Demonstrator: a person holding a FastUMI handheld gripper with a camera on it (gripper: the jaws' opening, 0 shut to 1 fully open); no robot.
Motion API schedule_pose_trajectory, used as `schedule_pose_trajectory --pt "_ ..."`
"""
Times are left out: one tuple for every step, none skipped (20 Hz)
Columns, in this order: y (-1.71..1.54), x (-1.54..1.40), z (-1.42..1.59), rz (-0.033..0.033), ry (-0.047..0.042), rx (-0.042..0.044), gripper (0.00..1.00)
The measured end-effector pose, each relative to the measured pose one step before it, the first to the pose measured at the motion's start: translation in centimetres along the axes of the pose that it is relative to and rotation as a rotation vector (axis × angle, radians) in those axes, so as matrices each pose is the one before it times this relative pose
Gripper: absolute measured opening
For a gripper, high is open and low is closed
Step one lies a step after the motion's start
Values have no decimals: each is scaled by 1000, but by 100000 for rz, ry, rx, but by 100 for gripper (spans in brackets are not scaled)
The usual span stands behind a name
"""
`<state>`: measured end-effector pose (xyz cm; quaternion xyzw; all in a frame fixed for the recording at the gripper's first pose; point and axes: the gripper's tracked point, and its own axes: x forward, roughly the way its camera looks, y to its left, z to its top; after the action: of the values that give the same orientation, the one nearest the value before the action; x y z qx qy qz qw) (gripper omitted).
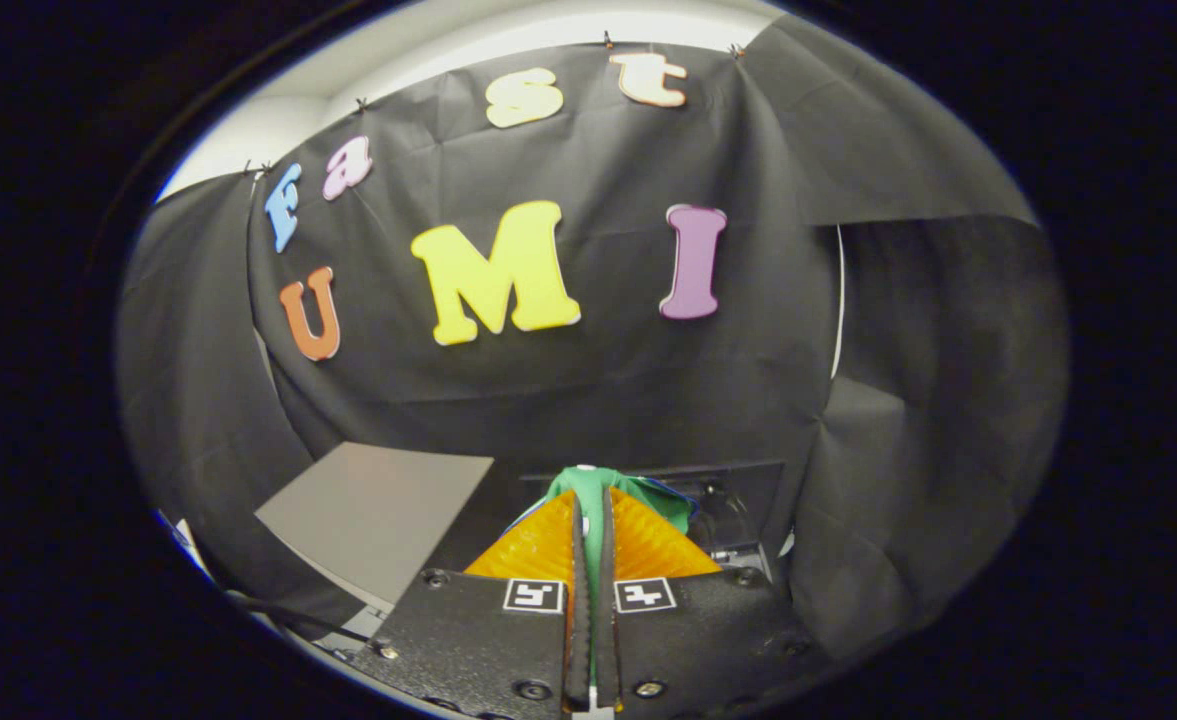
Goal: Put the clothes into the washing machine and then close the washing machine lid.
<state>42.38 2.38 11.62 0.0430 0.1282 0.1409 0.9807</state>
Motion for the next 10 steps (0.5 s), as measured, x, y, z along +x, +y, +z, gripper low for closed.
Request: schedule_pose_trajectory --pt "-554 1078 -1075 324 2372 48 6" --pt "-504 1167 -991 19 2226 -193 6" --pt "-592 1224 -1177 53 2364 -410 6" --pt "-351 1245 -1141 355 2494 -384 6" --pt "-354 1110 -1190 169 2446 -261 6" --pt "-271 1270 -1231 255 2823 -39 6" --pt "-215 1254 -1238 122 2544 92 6" --pt "-177 1253 -1074 -182 2315 159 6" --pt "-241 1279 -1289 -490 2203 -308 6" --pt "-260 1066 -1178 -394 1811 -773 6"
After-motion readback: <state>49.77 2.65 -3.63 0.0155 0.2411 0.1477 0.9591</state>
